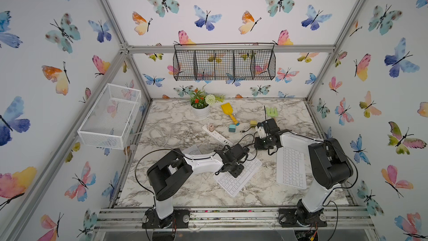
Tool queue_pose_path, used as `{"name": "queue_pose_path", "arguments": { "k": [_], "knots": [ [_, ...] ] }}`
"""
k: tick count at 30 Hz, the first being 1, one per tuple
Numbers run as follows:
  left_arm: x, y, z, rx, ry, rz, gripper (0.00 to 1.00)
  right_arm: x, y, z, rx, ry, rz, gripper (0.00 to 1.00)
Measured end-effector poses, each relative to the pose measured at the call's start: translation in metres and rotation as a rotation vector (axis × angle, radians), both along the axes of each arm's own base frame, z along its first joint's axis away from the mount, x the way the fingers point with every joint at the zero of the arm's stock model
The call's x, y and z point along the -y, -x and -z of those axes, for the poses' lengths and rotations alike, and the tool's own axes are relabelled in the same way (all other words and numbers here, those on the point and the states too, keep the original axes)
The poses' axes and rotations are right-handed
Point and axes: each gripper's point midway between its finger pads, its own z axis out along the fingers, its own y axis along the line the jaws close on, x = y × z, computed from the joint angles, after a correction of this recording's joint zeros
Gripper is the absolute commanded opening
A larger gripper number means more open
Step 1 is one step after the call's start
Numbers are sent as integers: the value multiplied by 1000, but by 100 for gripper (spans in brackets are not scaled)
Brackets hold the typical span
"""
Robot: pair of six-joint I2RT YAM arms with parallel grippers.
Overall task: Unplug the wireless keyboard
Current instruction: Remove the power cord from the keyboard.
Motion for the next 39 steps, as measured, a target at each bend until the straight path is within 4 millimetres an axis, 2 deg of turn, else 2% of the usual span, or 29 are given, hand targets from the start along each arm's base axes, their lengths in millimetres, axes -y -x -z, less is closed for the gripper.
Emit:
{"name": "queue_pose_path", "arguments": {
  "k": [7,11,13,16,20,23,27,32,39],
  "knots": [
    [-9,-12,-5,-50,52,-57,48,32,6,-1,14,166,38,13],
    [-15,-21,-5,-53,61,-88,48,39,12,2,-4,201,27,32],
    [-17,-23,-5,-54,61,-93,48,38,14,1,-9,197,18,37],
    [-16,-23,-6,-58,65,-92,48,34,17,-10,-2,165,9,41],
    [-17,-22,-8,-63,68,-91,48,25,16,-43,44,96,6,41],
    [-21,-19,-10,-77,53,-93,48,15,11,-71,94,21,22,41],
    [-33,-15,-11,-101,21,-105,49,1,6,-93,122,-105,74,37],
    [-43,-10,-12,-113,-1,-106,50,-16,-3,-92,97,-203,170,35],
    [-54,-4,-11,-93,-11,-100,50,-42,-12,-63,-21,-273,275,35]
  ]
}}
